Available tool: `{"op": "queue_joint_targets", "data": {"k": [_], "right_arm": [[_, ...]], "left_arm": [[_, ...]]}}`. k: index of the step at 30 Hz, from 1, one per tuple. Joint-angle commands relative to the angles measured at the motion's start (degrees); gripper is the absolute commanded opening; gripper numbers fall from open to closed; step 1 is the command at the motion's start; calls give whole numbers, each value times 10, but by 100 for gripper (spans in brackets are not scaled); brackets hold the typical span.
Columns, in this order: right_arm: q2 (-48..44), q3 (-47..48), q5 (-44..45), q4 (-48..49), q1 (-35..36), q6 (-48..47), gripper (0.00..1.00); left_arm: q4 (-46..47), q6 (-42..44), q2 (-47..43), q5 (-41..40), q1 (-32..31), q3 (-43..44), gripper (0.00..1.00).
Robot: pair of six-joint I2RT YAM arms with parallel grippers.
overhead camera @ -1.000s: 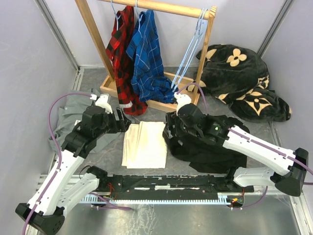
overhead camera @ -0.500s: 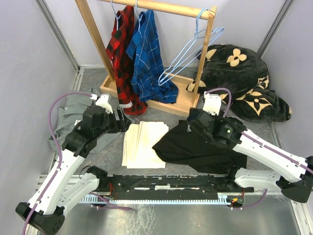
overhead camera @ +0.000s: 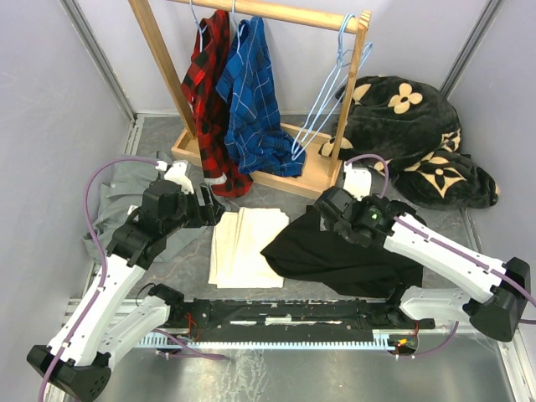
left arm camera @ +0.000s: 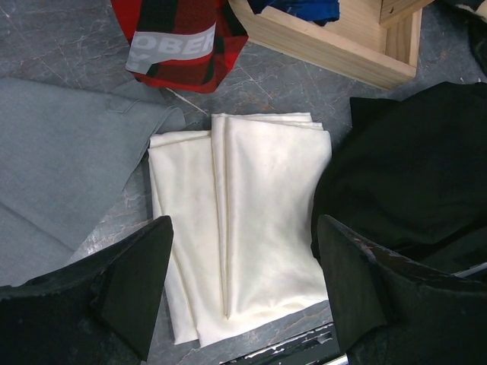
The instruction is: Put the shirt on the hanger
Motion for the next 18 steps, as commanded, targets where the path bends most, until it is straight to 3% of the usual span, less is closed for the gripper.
{"op": "queue_joint_targets", "data": {"k": [1, 9, 18], "right_arm": [[15, -4, -22, 0, -29, -27, 99], [21, -2, -55, -11, -75, -69, 99], [4, -17, -73, 17, -77, -90, 99]], "left_arm": [[12, 28, 2, 4, -1, 19, 83], [12, 29, 4, 5, -2, 18, 83], [15, 27, 5, 5, -2, 16, 83]]}}
